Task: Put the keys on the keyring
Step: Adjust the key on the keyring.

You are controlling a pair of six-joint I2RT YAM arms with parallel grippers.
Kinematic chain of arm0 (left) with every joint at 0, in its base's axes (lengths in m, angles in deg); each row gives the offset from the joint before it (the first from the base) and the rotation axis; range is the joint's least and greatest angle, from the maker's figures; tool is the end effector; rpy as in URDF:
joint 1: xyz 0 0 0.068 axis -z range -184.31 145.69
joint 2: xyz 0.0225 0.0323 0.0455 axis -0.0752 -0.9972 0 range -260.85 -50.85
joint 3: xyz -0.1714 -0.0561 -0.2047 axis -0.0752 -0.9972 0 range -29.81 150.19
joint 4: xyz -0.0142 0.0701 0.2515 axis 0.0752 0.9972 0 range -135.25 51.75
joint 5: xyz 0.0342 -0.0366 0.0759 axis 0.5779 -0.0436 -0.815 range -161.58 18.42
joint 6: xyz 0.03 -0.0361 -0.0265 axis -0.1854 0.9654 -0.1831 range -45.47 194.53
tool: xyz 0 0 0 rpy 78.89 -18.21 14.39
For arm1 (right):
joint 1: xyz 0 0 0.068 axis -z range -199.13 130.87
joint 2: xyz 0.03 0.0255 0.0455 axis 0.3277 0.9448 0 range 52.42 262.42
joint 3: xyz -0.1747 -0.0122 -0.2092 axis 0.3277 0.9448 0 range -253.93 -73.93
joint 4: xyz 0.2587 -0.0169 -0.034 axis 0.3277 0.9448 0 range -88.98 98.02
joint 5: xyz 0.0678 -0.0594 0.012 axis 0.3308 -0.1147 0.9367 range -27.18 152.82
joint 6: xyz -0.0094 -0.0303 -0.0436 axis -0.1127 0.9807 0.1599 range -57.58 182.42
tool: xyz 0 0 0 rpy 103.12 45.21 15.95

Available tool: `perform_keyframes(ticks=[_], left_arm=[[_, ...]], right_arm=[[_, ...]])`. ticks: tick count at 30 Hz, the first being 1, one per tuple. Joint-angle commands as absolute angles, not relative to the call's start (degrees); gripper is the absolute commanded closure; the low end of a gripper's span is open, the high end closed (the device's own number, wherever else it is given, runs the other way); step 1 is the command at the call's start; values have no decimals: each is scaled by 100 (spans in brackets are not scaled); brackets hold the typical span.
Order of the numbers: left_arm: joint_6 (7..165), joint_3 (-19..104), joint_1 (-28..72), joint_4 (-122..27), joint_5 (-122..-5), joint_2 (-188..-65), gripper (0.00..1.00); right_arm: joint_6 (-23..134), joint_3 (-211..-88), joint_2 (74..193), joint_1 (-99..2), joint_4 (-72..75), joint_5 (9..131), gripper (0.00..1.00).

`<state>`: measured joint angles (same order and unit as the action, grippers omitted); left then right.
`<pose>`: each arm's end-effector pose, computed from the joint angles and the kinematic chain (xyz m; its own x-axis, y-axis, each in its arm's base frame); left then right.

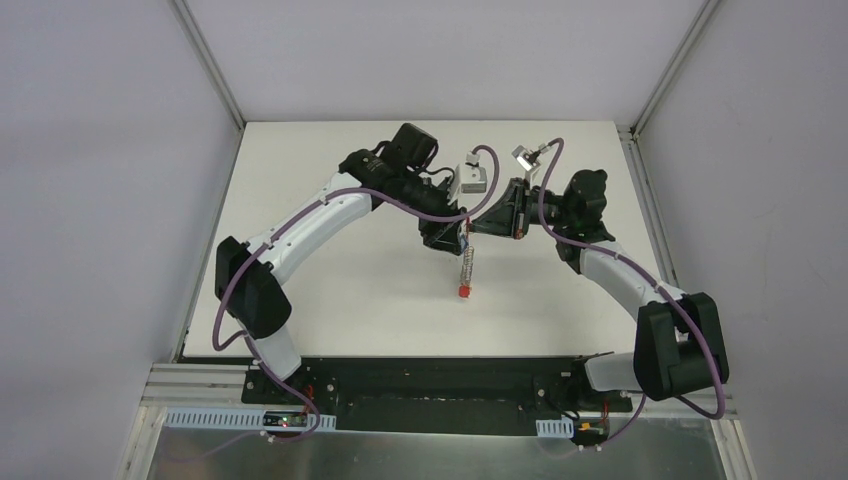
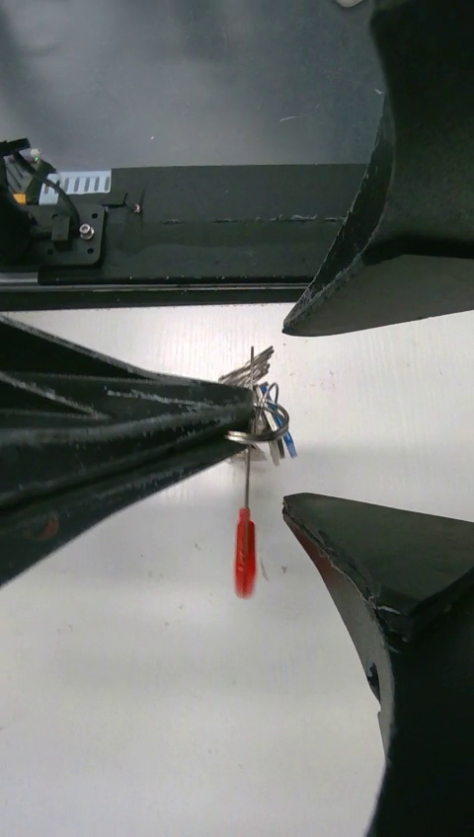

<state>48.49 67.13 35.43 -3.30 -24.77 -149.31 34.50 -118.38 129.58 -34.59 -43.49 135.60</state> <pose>0.2731 -0.2608 0.3604 -0.1045 0.4777 -0.8723 0.9909 -0.0243 -0.1321 0.2635 0.1082 0.3063 -0.2849 0.0650 -0.9563 -0.9582 0.0064 0.2859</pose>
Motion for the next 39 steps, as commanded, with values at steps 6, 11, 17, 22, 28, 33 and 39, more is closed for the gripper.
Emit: perform_keyframes(ticks=[6,11,17,22,28,33,39], left_arm=[[5067,6520,3489,-956,-1876,-15100,37],[5197,6463,3489,-1043,-1805,-15148,44],[5260,6565,3476,-809,-1750,-15234,62],[5151,6766,3405,-393,-1703,-15289,72],[4939,6979,3322,77,-1651,-15322,88],[4869,7188,3309,352,-1640,-15421,100],[4877,7380,3309,545,-1557,-15556,100]], right_arm=[[3300,-12044,13021,-3442,-4899,13700,100],[3306,-12034,13013,-3442,-4899,13703,100],[3322,-12041,13020,-3442,-4891,13709,100],[3332,-12035,13054,-3437,-4890,13718,100],[3342,-12043,13092,-3427,-4883,13721,100],[3372,-12058,13108,-3434,-4841,13717,100],[3446,-12070,13108,-3428,-4750,13695,100]])
